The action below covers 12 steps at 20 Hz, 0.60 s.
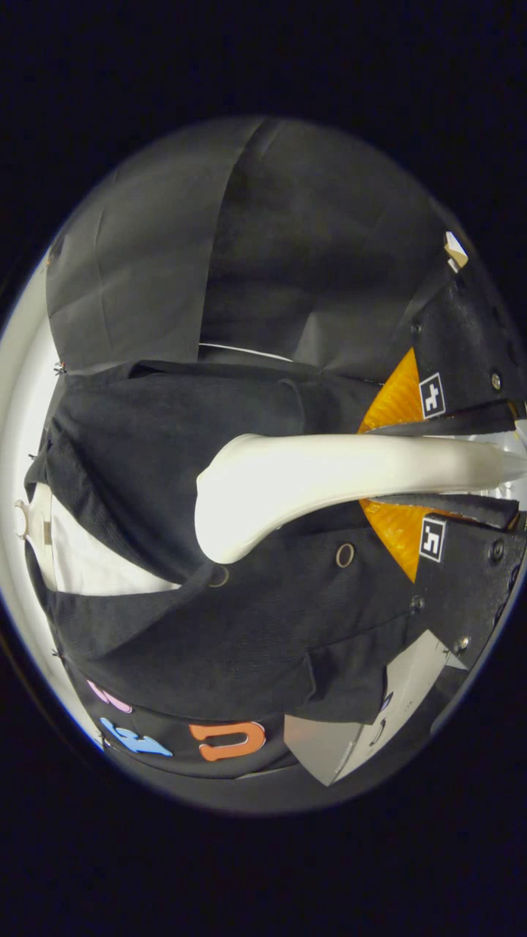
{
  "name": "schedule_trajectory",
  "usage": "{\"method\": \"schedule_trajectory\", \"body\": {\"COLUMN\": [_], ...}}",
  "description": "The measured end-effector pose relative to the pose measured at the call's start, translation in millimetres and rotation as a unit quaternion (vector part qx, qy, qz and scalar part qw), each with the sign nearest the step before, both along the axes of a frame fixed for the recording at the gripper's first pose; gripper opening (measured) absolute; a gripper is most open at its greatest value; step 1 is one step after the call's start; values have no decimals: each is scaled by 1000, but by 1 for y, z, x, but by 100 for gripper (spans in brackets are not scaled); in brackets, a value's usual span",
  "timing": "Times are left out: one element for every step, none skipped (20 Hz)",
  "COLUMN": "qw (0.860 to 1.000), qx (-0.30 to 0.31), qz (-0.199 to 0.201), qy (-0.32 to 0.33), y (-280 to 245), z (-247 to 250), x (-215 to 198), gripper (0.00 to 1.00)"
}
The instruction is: Iron the clothes twice with a garment steamer, once on the left side and once on the right side.
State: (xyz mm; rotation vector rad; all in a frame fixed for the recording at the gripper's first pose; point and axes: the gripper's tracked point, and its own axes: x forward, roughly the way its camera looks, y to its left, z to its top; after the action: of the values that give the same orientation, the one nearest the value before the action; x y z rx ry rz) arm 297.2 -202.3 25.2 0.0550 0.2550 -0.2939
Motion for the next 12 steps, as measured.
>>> {"method": "schedule_trajectory", "body": {"qw": [1000, 1000, 1000, 1000, 1000, 1000, 1000, 1000, 1000, 1000, 999, 999], "qx": [0, 0, 1, 1, -1, -1, -1, -1, -1, 0, 1, 0], "qz": [-1, -2, -3, -5, -6, -7, -7, -8, -9, -11, -12, -13], "qy": [4, 9, 12, 15, 18, 20, 22, 25, 27, 29, 32, 33], "y": [0, 0, 0, 0, -1, 0, -1, 0, 0, 0, 0, 1], "z": [-5, -11, -16, -21, -26, -30, -34, -38, -42, -46, -50, -55], "x": [0, 0, -1, -1, 0, -1, -1, 0, -1, -1, -2, -3], "gripper": [36, 36, 36, 36, 36, 36, 36, 36, 36, 36, 36, 36]}}
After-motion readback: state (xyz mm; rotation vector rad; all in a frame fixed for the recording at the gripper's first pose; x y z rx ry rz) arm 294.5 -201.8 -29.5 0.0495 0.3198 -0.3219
